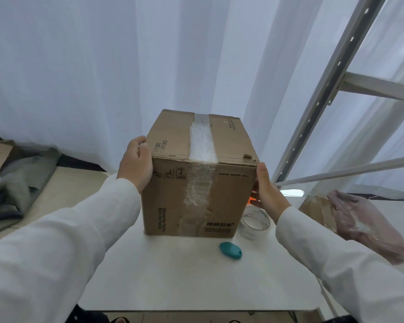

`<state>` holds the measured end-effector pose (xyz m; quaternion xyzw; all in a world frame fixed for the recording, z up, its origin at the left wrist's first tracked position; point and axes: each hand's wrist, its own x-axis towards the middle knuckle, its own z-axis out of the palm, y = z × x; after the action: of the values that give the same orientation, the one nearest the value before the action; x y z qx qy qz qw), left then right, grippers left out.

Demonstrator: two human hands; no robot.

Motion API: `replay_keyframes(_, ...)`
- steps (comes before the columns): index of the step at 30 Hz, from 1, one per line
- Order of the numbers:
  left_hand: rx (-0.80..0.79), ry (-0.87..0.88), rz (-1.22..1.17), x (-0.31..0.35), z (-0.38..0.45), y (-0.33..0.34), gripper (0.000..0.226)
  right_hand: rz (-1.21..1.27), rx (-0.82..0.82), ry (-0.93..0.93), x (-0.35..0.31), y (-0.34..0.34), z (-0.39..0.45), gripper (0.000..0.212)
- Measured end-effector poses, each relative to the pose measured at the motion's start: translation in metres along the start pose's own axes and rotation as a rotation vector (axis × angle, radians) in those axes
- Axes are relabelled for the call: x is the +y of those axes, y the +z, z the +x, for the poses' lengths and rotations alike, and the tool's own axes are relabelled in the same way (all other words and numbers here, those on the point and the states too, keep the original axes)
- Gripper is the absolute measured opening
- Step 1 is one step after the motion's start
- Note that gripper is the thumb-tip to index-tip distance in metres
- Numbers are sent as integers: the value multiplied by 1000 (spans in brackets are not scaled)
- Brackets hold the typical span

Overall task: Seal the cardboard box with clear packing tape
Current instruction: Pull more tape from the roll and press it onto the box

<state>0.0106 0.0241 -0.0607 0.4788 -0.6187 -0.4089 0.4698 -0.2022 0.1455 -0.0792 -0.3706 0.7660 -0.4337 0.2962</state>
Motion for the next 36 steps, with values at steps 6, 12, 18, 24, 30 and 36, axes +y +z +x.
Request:
replay_keyframes(6, 108, 206, 313, -4, 0, -3, 38, -157, 50, -64, 18, -17, 6, 55)
replay_keyframes(12, 92, 711, 568, -2, -4, -6, 39, -1008, -313, -106, 56, -17, -4, 46)
replay_keyframes(18, -30, 951, 702, -9, -2, 11, 37, -1329, -415, -404, 92, 30, -4, 42)
replay_keyframes(24, -44, 1033, 695, -4, -6, 25, 34, -1187, -405, -314, 102, 38, 1, 25)
replay_keyframes(30, -69, 1074, 694, 2, -11, 44, 32, -770, -446, 35, 90, -17, 8, 26)
replay_keyframes(36, -102, 1089, 690, 5, -16, 62, 32, -357, -68, 235, 117, -80, 24, 32)
